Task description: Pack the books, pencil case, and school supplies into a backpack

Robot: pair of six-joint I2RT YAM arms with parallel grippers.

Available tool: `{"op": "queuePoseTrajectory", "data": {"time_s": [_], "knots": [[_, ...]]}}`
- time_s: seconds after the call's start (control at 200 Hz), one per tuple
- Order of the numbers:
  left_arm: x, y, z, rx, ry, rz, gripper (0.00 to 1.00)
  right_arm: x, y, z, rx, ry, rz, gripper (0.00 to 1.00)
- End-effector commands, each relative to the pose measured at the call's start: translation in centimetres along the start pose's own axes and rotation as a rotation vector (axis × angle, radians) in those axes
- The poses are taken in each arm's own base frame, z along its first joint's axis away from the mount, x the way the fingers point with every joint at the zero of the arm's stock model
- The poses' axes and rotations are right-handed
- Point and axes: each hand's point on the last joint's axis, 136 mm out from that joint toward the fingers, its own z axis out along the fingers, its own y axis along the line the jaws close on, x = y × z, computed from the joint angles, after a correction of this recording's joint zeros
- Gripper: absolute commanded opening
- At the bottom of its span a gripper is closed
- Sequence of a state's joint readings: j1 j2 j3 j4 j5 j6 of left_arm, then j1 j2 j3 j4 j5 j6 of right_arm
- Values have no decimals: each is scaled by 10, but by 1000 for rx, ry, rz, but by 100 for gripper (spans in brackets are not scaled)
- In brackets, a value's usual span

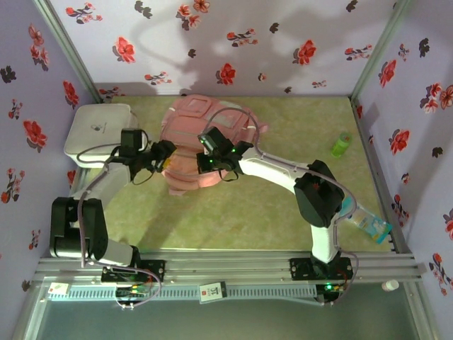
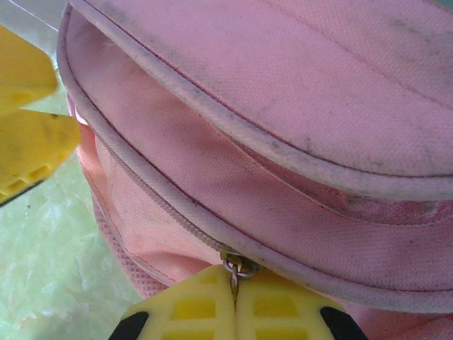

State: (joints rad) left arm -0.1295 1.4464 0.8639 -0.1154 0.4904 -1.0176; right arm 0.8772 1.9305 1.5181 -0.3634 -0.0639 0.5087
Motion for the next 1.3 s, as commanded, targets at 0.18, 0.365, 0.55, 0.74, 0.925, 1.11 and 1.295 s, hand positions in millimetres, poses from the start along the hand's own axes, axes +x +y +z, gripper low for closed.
{"op": "queuePoseTrajectory", "data": {"time_s": [0.18,0.365,0.55,0.74,0.925,1.11,1.295], "knots": [[-2,-17,21,67,22,-12,45,-7,20,2,-64,-16,3,0],[-4,-11,28,41,16,-4,24,-2,8,3,-9,-10,11,0],[-8,-9,20,-8,-13,51,7,9,-31,-7,157,-8,15,1],[-8,-12,7,-49,-18,143,0,19,-69,-21,224,0,10,6],[-2,-9,-2,-85,-5,196,0,14,-98,-33,278,3,18,6],[10,2,-8,-135,47,247,0,8,-128,-37,333,23,7,5],[25,19,-14,-183,102,284,0,-5,-154,-37,369,28,11,5]]}}
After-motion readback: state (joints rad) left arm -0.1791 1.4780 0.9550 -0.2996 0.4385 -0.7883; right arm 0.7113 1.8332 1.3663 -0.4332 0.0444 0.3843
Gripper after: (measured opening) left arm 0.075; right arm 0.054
